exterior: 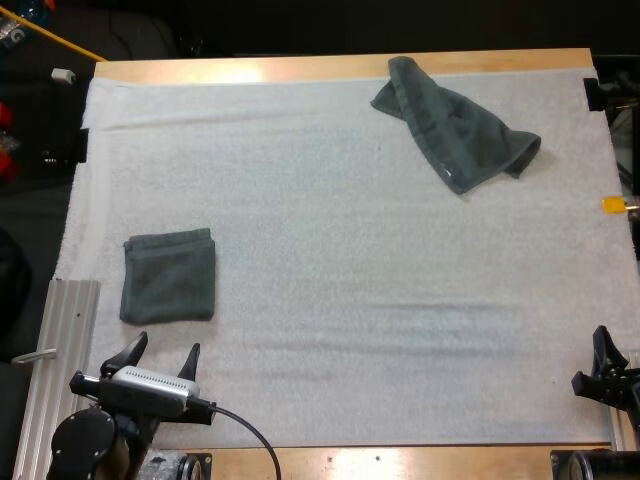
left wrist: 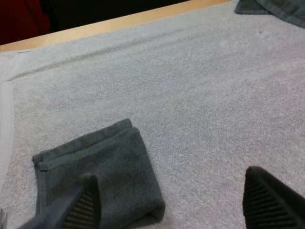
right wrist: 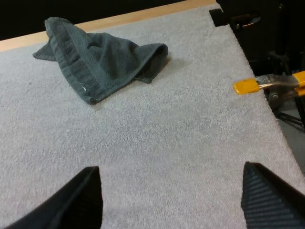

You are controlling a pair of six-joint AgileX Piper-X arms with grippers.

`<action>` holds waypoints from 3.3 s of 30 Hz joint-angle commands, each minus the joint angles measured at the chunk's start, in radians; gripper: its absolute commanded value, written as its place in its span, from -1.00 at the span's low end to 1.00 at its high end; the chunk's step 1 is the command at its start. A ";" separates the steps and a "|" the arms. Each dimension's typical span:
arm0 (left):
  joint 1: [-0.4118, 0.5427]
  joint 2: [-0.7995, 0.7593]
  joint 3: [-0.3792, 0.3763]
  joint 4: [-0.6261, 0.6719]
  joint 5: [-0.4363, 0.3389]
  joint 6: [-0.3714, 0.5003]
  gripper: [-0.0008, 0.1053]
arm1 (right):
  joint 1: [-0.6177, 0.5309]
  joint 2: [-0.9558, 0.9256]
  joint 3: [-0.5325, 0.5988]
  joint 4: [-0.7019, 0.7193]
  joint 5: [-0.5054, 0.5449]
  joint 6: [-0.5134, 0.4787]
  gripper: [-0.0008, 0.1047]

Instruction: Pick towel from pile, fold and stack

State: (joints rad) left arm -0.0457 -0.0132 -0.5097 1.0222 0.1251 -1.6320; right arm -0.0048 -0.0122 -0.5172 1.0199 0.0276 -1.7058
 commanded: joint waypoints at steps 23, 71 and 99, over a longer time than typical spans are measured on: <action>-0.093 0.116 -0.188 -0.042 0.203 0.001 0.15 | -0.002 0.161 -0.287 0.129 -0.329 -0.118 0.16; -0.126 0.494 -0.221 -0.273 0.410 -0.007 0.15 | -0.002 1.495 -0.540 -0.551 -0.271 0.399 0.16; -0.126 0.505 -0.221 -0.273 0.411 -0.007 0.15 | 0.005 2.032 -0.802 -0.762 -0.342 0.607 -0.12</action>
State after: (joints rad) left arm -0.1661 0.4909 -0.7248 0.7564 0.5278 -1.6310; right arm -0.0013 2.0278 -1.3086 0.2690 -0.3025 -1.1011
